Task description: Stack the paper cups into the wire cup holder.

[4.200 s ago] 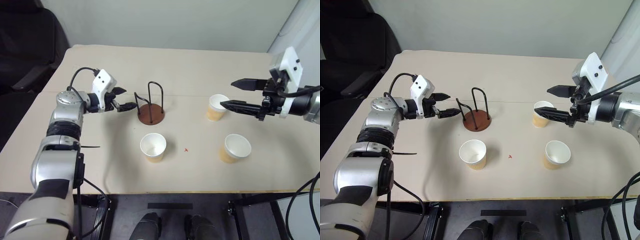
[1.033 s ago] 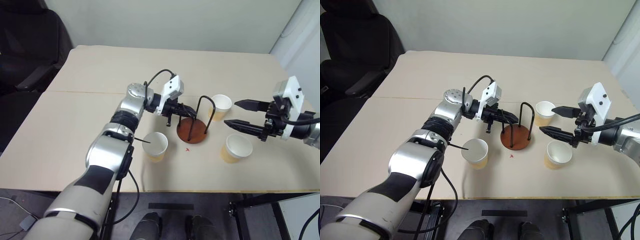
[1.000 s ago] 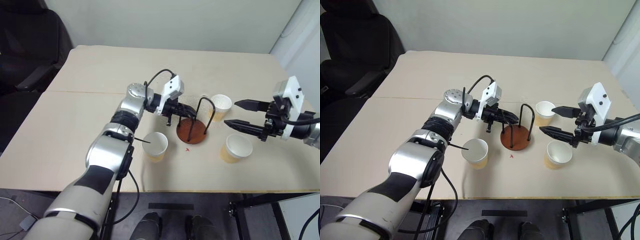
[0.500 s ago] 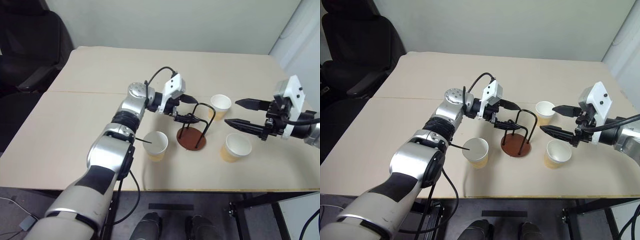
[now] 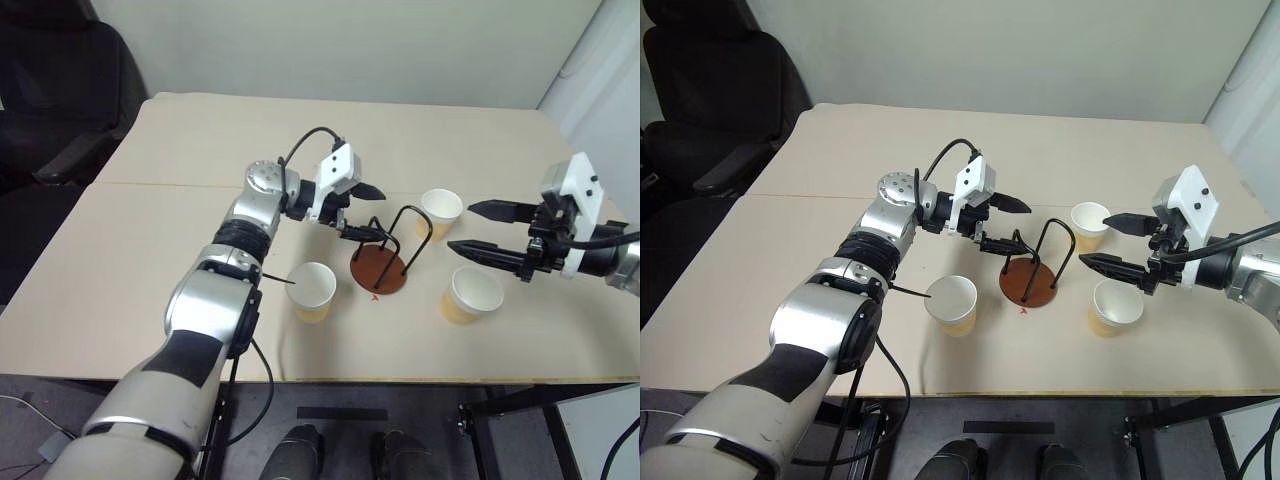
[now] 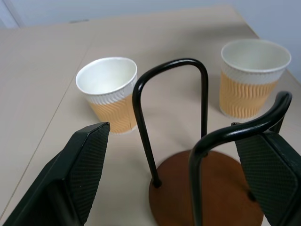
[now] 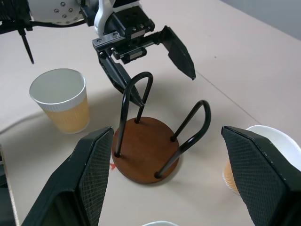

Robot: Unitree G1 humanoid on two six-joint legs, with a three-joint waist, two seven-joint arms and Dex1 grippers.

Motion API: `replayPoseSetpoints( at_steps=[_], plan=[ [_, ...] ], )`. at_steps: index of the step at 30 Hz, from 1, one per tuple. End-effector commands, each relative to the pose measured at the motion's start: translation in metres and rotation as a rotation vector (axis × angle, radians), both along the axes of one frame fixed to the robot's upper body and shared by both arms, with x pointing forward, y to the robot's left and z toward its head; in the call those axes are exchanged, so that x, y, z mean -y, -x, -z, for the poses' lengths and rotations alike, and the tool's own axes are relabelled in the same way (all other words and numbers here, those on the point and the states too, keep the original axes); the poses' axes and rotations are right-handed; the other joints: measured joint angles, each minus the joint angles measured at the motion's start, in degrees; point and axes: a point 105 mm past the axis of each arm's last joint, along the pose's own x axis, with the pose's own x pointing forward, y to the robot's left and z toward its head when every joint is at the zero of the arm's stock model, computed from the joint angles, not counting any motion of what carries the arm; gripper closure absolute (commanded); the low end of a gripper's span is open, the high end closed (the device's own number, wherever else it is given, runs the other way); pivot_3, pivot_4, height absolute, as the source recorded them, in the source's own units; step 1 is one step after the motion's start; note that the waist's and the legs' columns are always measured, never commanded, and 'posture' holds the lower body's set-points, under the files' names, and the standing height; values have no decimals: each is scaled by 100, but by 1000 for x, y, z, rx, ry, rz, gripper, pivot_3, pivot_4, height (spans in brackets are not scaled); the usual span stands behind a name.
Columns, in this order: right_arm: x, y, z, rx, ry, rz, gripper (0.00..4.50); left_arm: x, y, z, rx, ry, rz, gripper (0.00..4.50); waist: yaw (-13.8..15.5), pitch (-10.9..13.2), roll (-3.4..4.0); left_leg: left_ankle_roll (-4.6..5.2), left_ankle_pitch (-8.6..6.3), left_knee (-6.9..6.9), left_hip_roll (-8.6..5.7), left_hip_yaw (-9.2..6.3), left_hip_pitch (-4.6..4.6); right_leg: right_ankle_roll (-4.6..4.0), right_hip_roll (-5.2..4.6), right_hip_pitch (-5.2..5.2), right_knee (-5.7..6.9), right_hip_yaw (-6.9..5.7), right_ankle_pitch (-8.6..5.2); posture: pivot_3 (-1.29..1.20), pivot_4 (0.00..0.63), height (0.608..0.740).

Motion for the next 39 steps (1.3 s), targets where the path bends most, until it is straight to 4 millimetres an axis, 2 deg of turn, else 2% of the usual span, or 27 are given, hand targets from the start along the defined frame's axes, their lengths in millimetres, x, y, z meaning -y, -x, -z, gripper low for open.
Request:
replayPoseSetpoints(
  at_steps=[1,11,19,29,35,39],
  plan=[
    [-1,2,-9,32,21,-14,766,-4,0,-8,51,-22,9,99,0,0,0,0,0,0,0,0,0,0,0,0,0,0,0,0,150,740],
    [-2,3,-8,14,36,-17,766,-26,0,5,57,-140,11,99,-1,0,0,1,-1,0,0,-1,0,0,0,0,-1,0,0,0,150,740],
    [-3,1,-11,25,36,-18,766,-29,-5,3,132,-168,-18,99,-1,0,0,3,-2,0,0,-1,0,0,-1,0,-2,1,0,0,150,740],
    [0,-8,-14,44,43,13,766,-46,-20,-25,196,-111,-157,99,-11,0,0,4,-2,-2,0,-2,-1,0,-1,-1,-3,0,0,0,150,740],
    [6,-21,-15,74,72,84,766,-69,-31,-48,205,-23,-299,99,-39,0,0,4,-2,-3,0,-2,-1,0,-1,-2,-4,0,0,0,150,740],
    [5,-26,-16,72,71,90,766,-84,-29,-60,184,23,-321,99,-46,0,1,4,-2,-5,0,-4,-1,0,-1,-6,-5,0,0,0,150,740]
  ],
)
